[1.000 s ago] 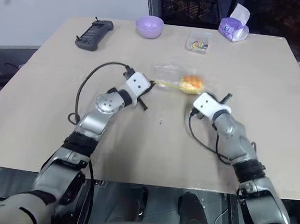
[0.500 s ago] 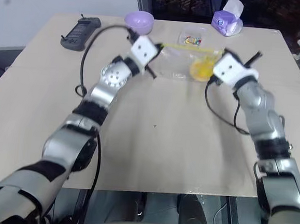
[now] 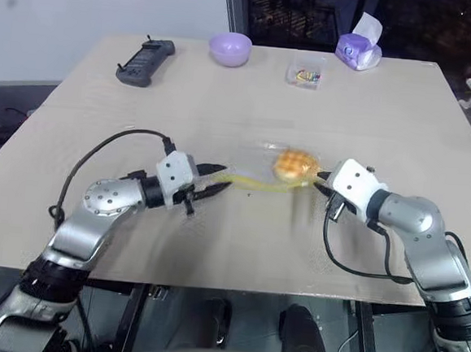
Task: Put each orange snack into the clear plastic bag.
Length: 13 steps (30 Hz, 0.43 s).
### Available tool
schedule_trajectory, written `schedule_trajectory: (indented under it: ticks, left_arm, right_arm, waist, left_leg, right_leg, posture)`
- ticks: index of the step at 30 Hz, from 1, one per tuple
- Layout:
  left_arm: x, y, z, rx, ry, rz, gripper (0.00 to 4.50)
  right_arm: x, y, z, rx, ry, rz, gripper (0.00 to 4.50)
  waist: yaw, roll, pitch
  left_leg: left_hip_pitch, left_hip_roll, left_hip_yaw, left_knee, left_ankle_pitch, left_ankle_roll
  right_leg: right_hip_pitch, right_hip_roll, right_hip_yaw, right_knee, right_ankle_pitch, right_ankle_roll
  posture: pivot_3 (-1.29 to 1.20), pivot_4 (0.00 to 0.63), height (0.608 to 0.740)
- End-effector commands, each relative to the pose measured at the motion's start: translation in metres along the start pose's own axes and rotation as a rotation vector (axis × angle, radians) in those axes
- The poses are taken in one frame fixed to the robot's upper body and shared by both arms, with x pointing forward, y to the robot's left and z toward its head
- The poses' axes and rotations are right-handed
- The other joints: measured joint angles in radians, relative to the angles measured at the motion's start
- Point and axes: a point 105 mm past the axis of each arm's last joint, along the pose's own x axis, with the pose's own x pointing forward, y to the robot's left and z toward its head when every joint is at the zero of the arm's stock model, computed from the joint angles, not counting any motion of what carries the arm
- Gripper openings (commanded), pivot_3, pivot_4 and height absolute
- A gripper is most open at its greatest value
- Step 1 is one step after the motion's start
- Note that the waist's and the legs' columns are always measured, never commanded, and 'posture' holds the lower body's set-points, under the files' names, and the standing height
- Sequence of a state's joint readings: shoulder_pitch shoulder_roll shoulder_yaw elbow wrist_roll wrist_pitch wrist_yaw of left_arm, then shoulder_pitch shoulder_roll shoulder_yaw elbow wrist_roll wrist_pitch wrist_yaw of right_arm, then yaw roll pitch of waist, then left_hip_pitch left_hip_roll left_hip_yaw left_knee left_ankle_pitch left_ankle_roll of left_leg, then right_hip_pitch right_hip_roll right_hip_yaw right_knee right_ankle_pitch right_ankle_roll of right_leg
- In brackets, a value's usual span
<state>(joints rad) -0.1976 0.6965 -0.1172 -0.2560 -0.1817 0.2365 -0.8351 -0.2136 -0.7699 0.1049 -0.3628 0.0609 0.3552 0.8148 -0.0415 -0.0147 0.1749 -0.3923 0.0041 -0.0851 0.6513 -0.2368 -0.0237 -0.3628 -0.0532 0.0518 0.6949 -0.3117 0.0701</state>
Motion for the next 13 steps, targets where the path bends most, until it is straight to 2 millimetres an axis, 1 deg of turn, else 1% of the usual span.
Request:
schedule_trajectory:
  ticks: [1,4,7,9,10,11,13]
  left_arm:
    - [-0.022,-0.006,0.004,-0.109,-0.005,-0.024,3.64]
    - [-0.043,-0.004,-0.001,-0.222,0.009,-0.004,3.64]
    - [-0.054,0.004,-0.009,-0.281,0.043,0.048,3.64]
    - [-0.067,0.013,-0.006,-0.304,0.017,0.073,3.64]
    - [-0.076,0.016,-0.001,-0.319,-0.001,0.086,3.64]
    - [-0.084,0.019,0.003,-0.332,-0.014,0.097,3.64]
    - [-0.094,0.022,0.009,-0.351,-0.029,0.113,3.64]
  right_arm:
    - [-0.024,0.005,-0.006,0.076,0.016,0.078,1.75]
    - [-0.05,-0.008,-0.015,0.279,-0.053,0.064,1.75]
    - [-0.066,-0.016,-0.022,0.384,-0.099,0.06,1.75]
    - [-0.084,-0.024,-0.033,0.422,-0.105,0.048,1.75]
    - [-0.095,-0.031,-0.037,0.44,-0.116,0.041,1.75]
    - [-0.104,-0.036,-0.039,0.452,-0.123,0.038,1.75]
    - [-0.113,-0.04,-0.038,0.455,-0.142,0.043,1.75]
  waist:
    - [0.002,0.0,0.0]
    - [0.007,-0.001,0.001]
    - [0.006,-0.001,0.001]
    - [0.007,-0.001,0.001]
    - [0.007,-0.001,0.002]
    - [0.006,-0.001,0.002]
    - [0.005,0.0,0.003]
  left_leg:
    - [-0.001,0.0,0.0,0.0,0.0,0.0]
    - [-0.005,0.0,-0.001,0.0,0.0,0.0]
    - [-0.004,0.001,-0.001,0.0,0.0,0.0]
    - [-0.003,0.0,-0.001,0.0,0.0,0.0]
    - [-0.003,0.001,-0.001,0.0,0.0,0.0]
    - [-0.003,0.001,-0.001,0.0,0.0,0.0]
    - [-0.004,0.001,0.0,0.0,0.0,0.0]
  right_leg:
    - [0.0,0.0,0.0,0.0,0.0,0.0]
    - [-0.002,-0.001,-0.001,-0.002,0.0,0.0]
    - [-0.002,-0.001,-0.001,-0.002,0.0,0.0]
    - [-0.001,-0.001,-0.002,-0.001,0.0,0.0]
    - [-0.001,-0.001,-0.003,-0.002,0.0,0.0]
    - [-0.001,-0.001,-0.003,-0.002,0.0,0.0]
    - [-0.002,-0.001,-0.001,-0.002,0.0,0.0]
  posture:
    - [0.0,0.15,0.74]
    - [0.0,0.15,0.74]
    - [0.0,0.15,0.74]
    - [0.0,0.15,0.74]
    - [0.0,0.15,0.74]
    - [0.0,0.15,0.74]
    - [0.0,0.15,0.74]
